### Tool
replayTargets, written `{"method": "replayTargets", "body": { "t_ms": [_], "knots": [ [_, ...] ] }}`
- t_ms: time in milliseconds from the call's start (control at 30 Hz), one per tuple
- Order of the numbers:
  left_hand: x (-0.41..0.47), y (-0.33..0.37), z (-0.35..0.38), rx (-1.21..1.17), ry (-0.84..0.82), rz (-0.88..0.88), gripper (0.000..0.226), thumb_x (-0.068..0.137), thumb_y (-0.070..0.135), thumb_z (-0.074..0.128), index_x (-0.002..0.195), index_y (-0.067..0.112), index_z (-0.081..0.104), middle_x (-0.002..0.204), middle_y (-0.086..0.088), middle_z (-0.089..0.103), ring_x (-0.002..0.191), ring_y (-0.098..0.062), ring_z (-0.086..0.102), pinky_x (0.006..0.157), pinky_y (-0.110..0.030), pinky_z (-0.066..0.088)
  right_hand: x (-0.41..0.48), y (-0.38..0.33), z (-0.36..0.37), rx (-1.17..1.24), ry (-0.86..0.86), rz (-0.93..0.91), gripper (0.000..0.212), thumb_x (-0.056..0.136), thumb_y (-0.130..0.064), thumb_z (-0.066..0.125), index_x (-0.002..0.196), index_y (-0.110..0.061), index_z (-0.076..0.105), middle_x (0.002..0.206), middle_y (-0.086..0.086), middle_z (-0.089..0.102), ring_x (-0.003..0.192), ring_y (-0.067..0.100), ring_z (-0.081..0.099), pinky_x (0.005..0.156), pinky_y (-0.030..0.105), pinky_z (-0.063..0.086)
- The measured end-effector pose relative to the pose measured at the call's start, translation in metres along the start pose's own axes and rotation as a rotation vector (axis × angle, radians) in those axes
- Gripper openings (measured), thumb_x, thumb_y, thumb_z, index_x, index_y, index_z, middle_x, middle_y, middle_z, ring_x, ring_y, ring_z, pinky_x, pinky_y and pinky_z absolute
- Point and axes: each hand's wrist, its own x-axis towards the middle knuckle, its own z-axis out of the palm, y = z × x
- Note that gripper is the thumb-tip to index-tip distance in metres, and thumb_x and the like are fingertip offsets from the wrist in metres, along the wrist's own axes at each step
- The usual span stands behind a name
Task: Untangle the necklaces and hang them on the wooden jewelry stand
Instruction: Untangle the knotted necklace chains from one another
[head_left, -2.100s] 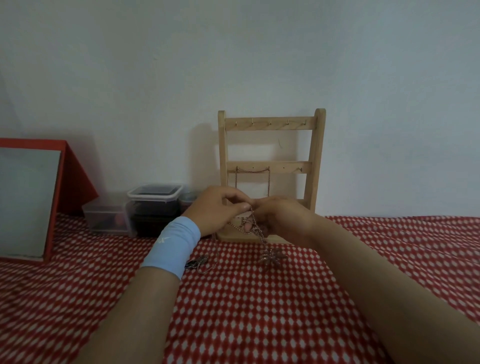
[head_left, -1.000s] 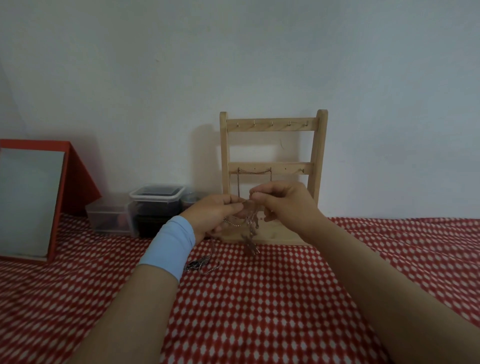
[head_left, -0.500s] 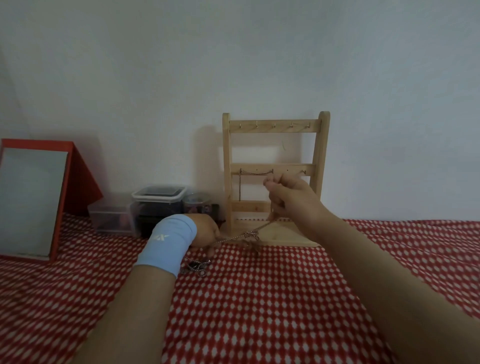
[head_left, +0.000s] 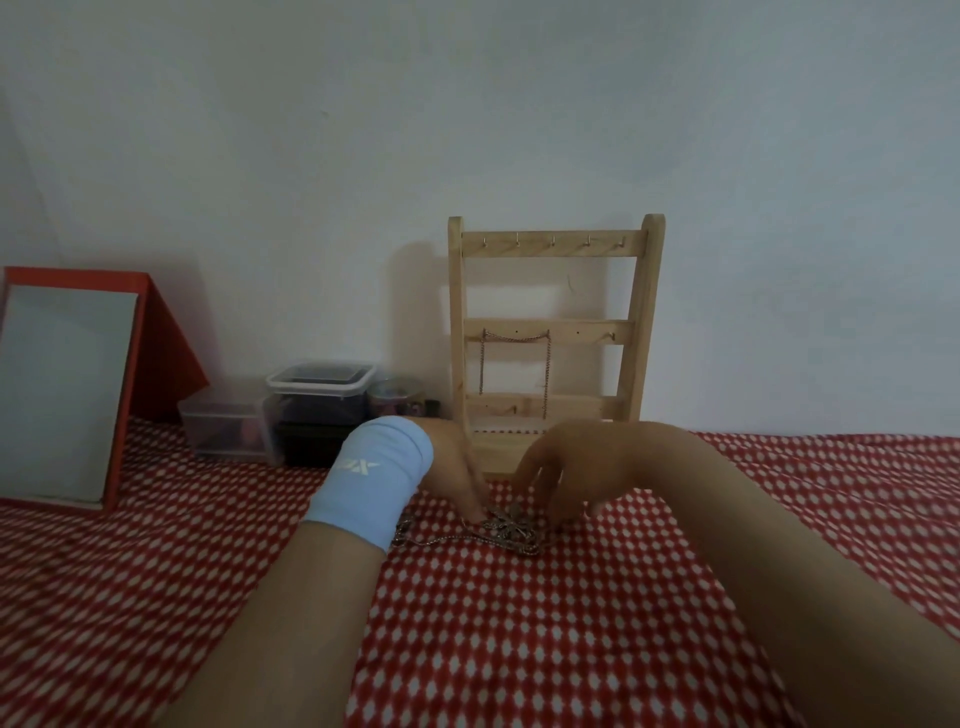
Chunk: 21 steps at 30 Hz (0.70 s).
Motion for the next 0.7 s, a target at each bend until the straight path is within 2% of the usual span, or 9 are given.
{"method": "replayTargets", "body": {
  "t_ms": [67,133,233,333,433,500,633,700],
  "knots": [
    [0.004,0.007,0.006,-0.066,0.047,0.073,0.048,0.083,0.046,0.071,0.127,0.03,0.064,0.137,0.009,0.055,0.123,-0.013,0.05,0.106,-0.027,0.037,0.0,0.0,0.0,-0.087,0.038,-0.025,0.04,0.089,-0.015,0.073,0.125,-0.032,0.07,0.119,-0.013,0.069,0.109,0.009,0.065,0.095,0.026,0.052],
    [0.009,0.015,0.014,-0.116,0.015,0.116,0.061,0.076,0.051,0.075,0.131,0.028,0.06,0.135,0.01,0.055,0.12,-0.013,0.052,0.107,-0.03,0.04,0.002,0.001,0.0,-0.12,0.023,-0.002,0.032,0.086,-0.022,0.077,0.116,-0.034,0.075,0.111,-0.019,0.069,0.108,0.007,0.063,0.098,0.027,0.049],
    [0.018,0.024,0.026,-0.132,-0.036,0.157,0.08,0.07,0.053,0.08,0.139,0.025,0.049,0.137,0.009,0.053,0.122,-0.015,0.053,0.109,-0.036,0.042,0.005,0.004,0.001,-0.167,0.01,0.03,0.032,0.08,-0.033,0.083,0.111,-0.037,0.077,0.116,-0.018,0.069,0.112,0.009,0.06,0.097,0.029,0.046],
    [0.023,0.02,0.029,-0.159,0.014,0.17,0.063,0.073,0.051,0.079,0.128,0.026,0.06,0.129,0.01,0.059,0.115,-0.013,0.056,0.105,-0.035,0.045,0.008,0.008,0.005,-0.138,0.009,0.03,0.035,0.075,-0.037,0.086,0.108,-0.038,0.076,0.123,-0.017,0.066,0.115,0.01,0.056,0.1,0.031,0.042],
    [0.025,0.007,0.028,-0.206,0.097,0.196,0.033,0.083,0.049,0.07,0.111,0.031,0.07,0.111,0.014,0.063,0.108,-0.01,0.058,0.103,-0.033,0.045,0.012,0.013,0.013,-0.105,-0.007,-0.006,0.03,0.076,-0.037,0.086,0.104,-0.035,0.076,0.108,-0.019,0.069,0.102,0.006,0.059,0.096,0.029,0.045],
    [0.027,-0.001,0.029,-0.264,0.146,0.219,0.023,0.09,0.042,0.064,0.107,0.03,0.073,0.104,0.015,0.065,0.104,-0.008,0.06,0.101,-0.03,0.045,0.013,0.016,0.014,-0.057,0.006,-0.03,0.028,0.08,-0.04,0.082,0.106,-0.03,0.077,0.102,-0.02,0.07,0.096,0.002,0.061,0.095,0.028,0.046],
    [0.027,-0.01,0.028,-0.395,0.26,0.239,0.021,0.097,0.031,0.055,0.104,0.021,0.072,0.102,0.01,0.068,0.097,-0.008,0.062,0.092,-0.023,0.046,0.011,0.024,0.011,0.066,0.101,-0.086,0.014,0.092,-0.039,0.071,0.101,-0.03,0.078,0.099,-0.018,0.072,0.098,0.003,0.064,0.099,0.031,0.049],
    [0.026,-0.012,0.025,-0.561,0.283,0.241,0.02,0.099,0.026,0.052,0.098,0.018,0.07,0.102,0.004,0.072,0.095,-0.011,0.066,0.092,-0.029,0.052,0.009,0.026,0.008,0.12,0.14,-0.11,0.014,0.096,-0.039,0.066,0.101,-0.031,0.077,0.104,-0.014,0.074,0.102,0.004,0.065,0.102,0.032,0.048]
  ]
}}
